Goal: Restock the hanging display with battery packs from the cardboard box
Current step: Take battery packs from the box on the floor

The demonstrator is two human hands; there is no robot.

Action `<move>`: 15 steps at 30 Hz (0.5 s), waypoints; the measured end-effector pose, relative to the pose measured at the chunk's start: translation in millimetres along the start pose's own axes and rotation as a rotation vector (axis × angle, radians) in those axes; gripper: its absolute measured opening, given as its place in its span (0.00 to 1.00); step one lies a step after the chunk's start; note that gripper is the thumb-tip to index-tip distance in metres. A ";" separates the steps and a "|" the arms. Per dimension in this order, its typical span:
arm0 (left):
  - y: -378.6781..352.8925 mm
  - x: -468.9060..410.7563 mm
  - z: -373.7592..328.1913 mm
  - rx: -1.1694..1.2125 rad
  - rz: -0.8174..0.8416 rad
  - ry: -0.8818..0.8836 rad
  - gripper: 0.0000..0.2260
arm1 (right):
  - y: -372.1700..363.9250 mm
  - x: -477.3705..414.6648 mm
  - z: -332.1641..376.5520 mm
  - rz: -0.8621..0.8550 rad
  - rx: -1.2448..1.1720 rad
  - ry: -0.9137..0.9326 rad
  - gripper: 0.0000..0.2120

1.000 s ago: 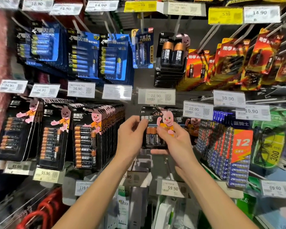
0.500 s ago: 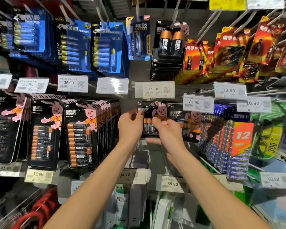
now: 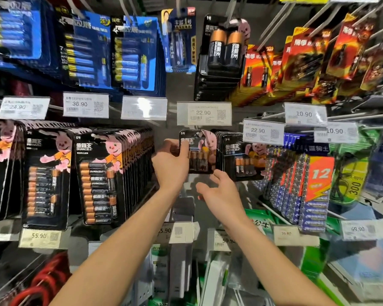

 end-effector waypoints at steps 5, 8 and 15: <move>6.4 2.0 -2.1 -0.138 -0.018 0.014 0.11 | 2.2 19.9 -7.6 0.045 0.008 -0.026 0.30; 15.1 3.6 -4.8 -0.184 0.018 0.066 0.10 | 8.1 35.9 -10.4 0.063 0.022 -0.025 0.27; 55.8 80.8 -42.7 -0.218 0.243 -0.202 0.09 | 23.8 100.9 -11.5 0.110 0.179 0.092 0.18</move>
Point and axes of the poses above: each hand's wrist, its own x-axis away from the middle knuckle, its own y-axis out of the back of the hand, z = x × y, the point moved 8 cm from there along -x, towards the middle knuckle, and after that the axes turned 6 degrees about x, right-handed, at the moved point
